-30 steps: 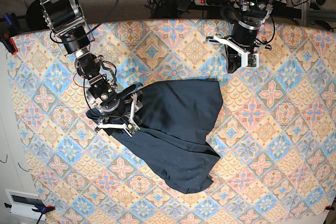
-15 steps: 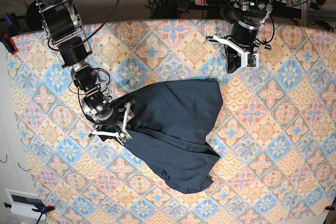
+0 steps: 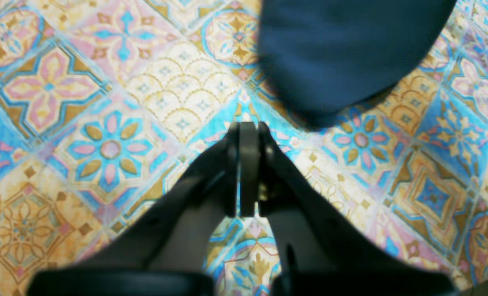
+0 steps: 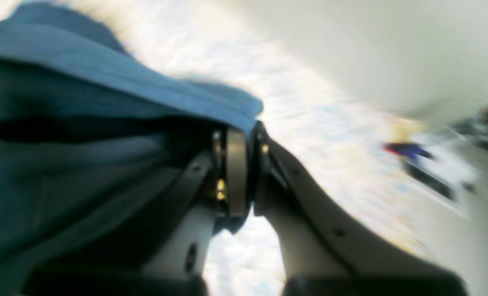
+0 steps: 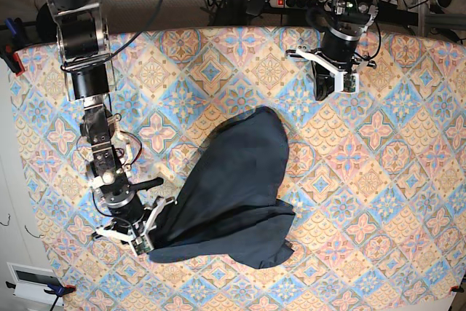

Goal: Layout the t-shirt on the table in an organized manner, then fold the t-shirt properly
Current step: 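Pull the shirt with the right gripper to the cloth's edge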

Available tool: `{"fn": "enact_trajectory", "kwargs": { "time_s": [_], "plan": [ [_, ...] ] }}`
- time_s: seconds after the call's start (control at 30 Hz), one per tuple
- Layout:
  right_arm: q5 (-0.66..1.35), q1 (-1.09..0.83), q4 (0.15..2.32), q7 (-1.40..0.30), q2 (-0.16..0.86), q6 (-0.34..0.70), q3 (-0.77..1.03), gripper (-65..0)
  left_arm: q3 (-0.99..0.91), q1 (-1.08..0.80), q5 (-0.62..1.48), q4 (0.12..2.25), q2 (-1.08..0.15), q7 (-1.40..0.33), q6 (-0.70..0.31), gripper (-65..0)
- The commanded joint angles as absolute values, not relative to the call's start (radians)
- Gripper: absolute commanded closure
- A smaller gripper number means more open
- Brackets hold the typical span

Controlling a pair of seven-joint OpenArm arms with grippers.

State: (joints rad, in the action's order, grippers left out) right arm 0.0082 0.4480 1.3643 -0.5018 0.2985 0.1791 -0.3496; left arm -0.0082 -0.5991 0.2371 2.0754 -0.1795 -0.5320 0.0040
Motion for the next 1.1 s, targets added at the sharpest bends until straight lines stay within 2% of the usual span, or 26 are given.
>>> {"fn": "enact_trajectory", "kwargs": {
  "time_s": [0.0,0.13,0.43,0.63,0.83,0.97,1.07],
  "plan": [
    [0.008,0.449,1.383,-0.512,0.318,0.182,-0.348,-0.7,-0.008,-0.601,0.240,2.091,-0.177,-0.507,0.004,0.0],
    [0.045,0.443,1.451,-0.518,0.390,0.182,-0.288,-0.7,-0.010,-0.601,0.240,2.091,-0.174,-0.507,0.004,0.0],
    [0.503,0.364,1.524,-0.521,0.555,0.185,0.081,-0.7,-0.013,-0.596,0.240,2.091,-0.168,-0.507,0.004,0.0],
    [0.697,0.329,1.524,-0.522,0.641,0.291,0.286,-0.7,-0.008,-0.596,0.240,2.091,-0.168,-0.507,0.004,0.0],
    [0.888,0.329,1.524,-0.522,0.723,0.295,0.417,-0.7,-0.013,-0.596,0.240,2.091,-0.168,-0.507,0.004,0.0],
    [0.972,0.328,1.535,-0.552,0.748,0.305,0.440,-0.7,-0.010,-0.601,0.240,2.091,-0.166,-0.507,0.004,0.0],
    [1.020,0.331,1.572,-0.607,0.754,0.401,0.435,-0.7,-0.012,-0.602,0.239,2.091,-0.166,-0.507,0.004,0.0]
  ]
}}
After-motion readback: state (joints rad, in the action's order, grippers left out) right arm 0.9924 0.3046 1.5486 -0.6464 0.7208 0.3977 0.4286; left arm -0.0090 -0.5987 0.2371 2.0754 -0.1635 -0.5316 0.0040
